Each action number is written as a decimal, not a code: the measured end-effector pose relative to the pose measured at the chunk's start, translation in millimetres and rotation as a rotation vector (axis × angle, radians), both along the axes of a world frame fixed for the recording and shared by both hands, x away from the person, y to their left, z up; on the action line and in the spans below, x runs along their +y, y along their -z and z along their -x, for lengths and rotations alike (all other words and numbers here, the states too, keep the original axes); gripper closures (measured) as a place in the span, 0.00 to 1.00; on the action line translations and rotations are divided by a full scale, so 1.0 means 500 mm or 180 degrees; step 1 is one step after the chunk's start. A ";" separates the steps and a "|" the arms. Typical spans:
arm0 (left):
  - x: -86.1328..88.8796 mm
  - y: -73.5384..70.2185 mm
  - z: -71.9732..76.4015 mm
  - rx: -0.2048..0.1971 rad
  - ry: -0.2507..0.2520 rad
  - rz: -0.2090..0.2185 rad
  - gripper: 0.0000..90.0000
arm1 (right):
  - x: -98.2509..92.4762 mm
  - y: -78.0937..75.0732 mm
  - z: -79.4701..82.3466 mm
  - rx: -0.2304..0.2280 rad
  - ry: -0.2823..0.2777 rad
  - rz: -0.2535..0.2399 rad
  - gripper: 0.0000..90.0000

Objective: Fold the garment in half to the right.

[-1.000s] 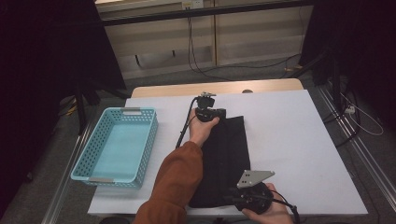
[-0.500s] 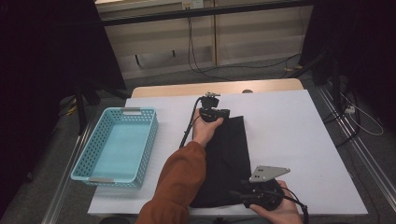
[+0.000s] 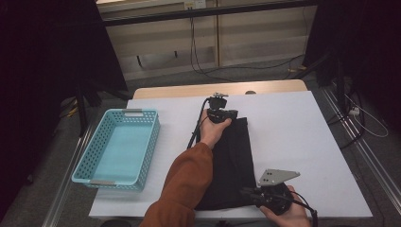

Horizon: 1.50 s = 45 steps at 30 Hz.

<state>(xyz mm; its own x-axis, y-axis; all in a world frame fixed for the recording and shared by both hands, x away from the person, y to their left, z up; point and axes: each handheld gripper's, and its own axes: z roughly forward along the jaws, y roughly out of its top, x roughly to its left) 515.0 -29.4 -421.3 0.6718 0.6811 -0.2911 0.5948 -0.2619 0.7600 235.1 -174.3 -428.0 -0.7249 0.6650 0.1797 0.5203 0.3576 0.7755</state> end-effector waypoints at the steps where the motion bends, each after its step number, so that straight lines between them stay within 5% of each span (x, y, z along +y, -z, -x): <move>1: -0.002 0.000 0.000 0.0003 0.0007 0.0002 0.95 | -0.001 0.000 0.002 -0.0015 0.0008 0.0007 0.98; 15: -0.044 -0.007 0.000 -0.0061 0.0098 -0.0066 0.95 | -0.023 0.006 0.026 0.0021 -0.0005 0.0109 0.98; 22: -0.046 0.000 0.003 -0.0024 0.0142 -0.0069 0.91 | -0.028 0.021 0.020 0.0163 0.0020 0.0255 0.98; 27: -0.029 -0.005 0.005 0.0014 0.0157 0.0070 0.73 | -0.025 0.026 0.020 0.0221 -0.0012 0.0309 0.98; 34: 0.003 -0.016 0.009 -0.0013 0.0048 0.0054 0.54 | -0.026 0.030 0.020 0.0265 0.0004 0.0364 0.98; 45: 0.085 -0.038 0.028 -0.0322 -0.0066 -0.0014 0.31 | -0.030 0.034 0.018 0.0307 0.0071 0.0431 0.91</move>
<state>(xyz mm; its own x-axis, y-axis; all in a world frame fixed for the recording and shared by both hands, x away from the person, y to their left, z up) 500.9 13.2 -402.4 0.6833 0.6963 -0.2195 0.5205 -0.2538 0.8153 226.0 -189.6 -444.8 -0.6934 0.7037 0.1553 0.5991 0.4431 0.6669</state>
